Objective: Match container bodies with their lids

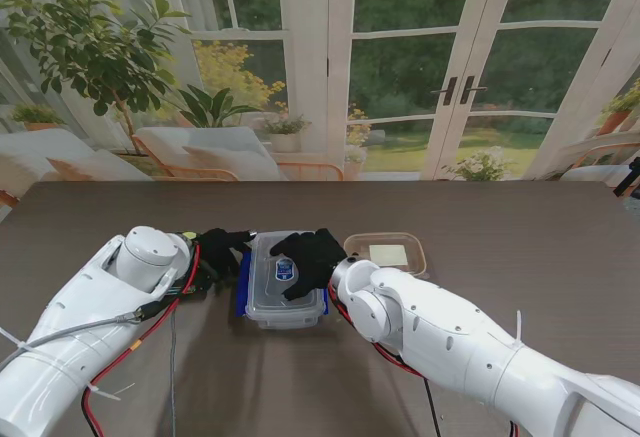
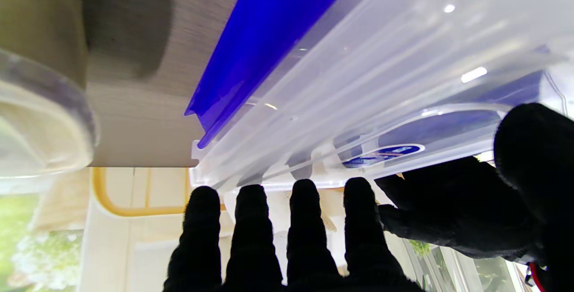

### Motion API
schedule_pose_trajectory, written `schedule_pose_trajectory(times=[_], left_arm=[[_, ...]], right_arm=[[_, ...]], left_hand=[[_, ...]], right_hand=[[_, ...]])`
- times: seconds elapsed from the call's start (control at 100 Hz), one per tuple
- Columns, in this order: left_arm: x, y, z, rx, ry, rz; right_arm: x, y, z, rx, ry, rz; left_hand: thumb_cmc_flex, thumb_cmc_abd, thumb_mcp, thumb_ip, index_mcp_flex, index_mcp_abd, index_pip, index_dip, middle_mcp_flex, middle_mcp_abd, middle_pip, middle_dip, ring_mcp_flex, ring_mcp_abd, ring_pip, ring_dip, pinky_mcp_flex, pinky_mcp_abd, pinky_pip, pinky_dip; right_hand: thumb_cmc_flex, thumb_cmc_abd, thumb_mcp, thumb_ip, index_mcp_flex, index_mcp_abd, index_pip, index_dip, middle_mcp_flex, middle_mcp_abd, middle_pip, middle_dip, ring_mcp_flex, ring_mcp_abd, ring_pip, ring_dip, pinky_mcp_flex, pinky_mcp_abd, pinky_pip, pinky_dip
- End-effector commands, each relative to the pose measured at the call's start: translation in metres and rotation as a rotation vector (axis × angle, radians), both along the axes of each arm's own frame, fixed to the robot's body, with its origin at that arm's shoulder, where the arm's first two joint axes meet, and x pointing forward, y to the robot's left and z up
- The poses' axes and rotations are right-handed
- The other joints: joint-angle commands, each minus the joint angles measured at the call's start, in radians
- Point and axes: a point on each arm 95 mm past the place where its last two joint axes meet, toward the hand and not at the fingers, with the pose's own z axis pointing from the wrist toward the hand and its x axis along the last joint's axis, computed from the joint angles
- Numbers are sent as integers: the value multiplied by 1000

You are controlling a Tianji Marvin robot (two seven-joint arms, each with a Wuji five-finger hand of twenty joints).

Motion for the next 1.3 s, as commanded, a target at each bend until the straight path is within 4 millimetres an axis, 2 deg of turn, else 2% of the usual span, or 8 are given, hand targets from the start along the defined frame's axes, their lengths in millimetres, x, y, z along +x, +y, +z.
schedule_pose_trajectory(times=[0.0, 0.04, 0.15, 0.3, 0.47, 0.58, 0.82, 1.29], left_arm=[[-5, -9, -1, -39, 12, -26], [-6, -10, 0, -60, 12, -13], [-9, -11, 3, -118, 15, 14], [-13, -15, 8, -159, 10, 28], [-15, -21, 17, -169, -16, 16], [-15, -25, 24, -174, -32, 3], [-16, -33, 33, -147, -36, -49], [-14, -49, 43, -94, -35, -25]], right_arm=[[-17, -5, -34, -59, 91, 7], [-17, -5, -34, -59, 93, 7], [-18, -4, -34, -59, 95, 9], [-18, -3, -34, -62, 98, 11], [-19, -1, -35, -63, 103, 14], [-20, 0, -37, -63, 109, 16], [-20, 2, -41, -66, 120, 18], [-22, 2, -51, -77, 147, 22]], left_hand=[[18, 10, 2, 2, 201, 44, 757, 91, 3, -10, -82, -78, -49, 78, -124, -51, -60, 23, -53, 25], [23, 7, 2, 1, 203, 51, 753, 89, 18, -2, -103, -105, -71, 94, -198, -84, -97, 36, -95, 16], [36, 6, 2, -1, 179, 67, 705, 68, 34, 16, -140, -141, -92, 116, -286, -126, -139, 56, -150, -5], [44, 4, 3, 0, 105, 87, 628, 39, 31, 26, -140, -131, -85, 126, -299, -131, -146, 70, -164, -18], [49, 2, 2, 2, 30, 100, 608, 43, -15, 24, -64, -27, -77, 116, -234, -92, -140, 61, -145, -15], [55, 0, 3, 2, 35, 101, 614, 47, -14, 27, 1, 38, -46, 110, -156, -54, -104, 63, -114, 10], [56, -1, 4, 4, 44, 99, 617, 49, -5, 25, 66, 88, 20, 84, -39, -15, -22, 58, -49, 29], [54, -6, 5, 6, 12, 112, 614, 50, -45, 30, 69, 97, 9, 78, -27, -14, -24, 46, -44, 22]], right_hand=[[20, -46, 1, -8, -39, 7, -9, -11, -5, 17, 13, -6, 113, -2, 159, 54, -25, -40, 13, -3], [20, -46, 2, -8, -39, 6, -9, -11, -5, 17, 13, -6, 113, -3, 159, 54, -25, -40, 13, -3], [22, -46, 2, -7, -39, 7, -10, -12, -5, 18, 13, -6, 112, -1, 159, 54, -25, -40, 13, -3], [20, -44, 2, -7, -38, 7, -9, -12, -5, 17, 12, -7, 113, 0, 159, 54, -26, -40, 13, -3], [20, -45, 2, -8, -38, 7, -9, -12, -5, 17, 12, -7, 112, -1, 158, 54, -26, -40, 13, -3], [20, -44, 2, -8, -38, 6, -8, -12, -5, 17, 11, -7, 112, -1, 158, 54, -26, -40, 12, -3], [21, -46, 2, -8, -38, 7, -6, -11, -5, 17, 10, -8, 111, -1, 158, 54, -27, -41, 12, -3], [27, -51, 6, -8, -39, 4, 5, -5, -5, 13, 4, -10, 110, -2, 158, 54, -27, -42, 10, -3]])
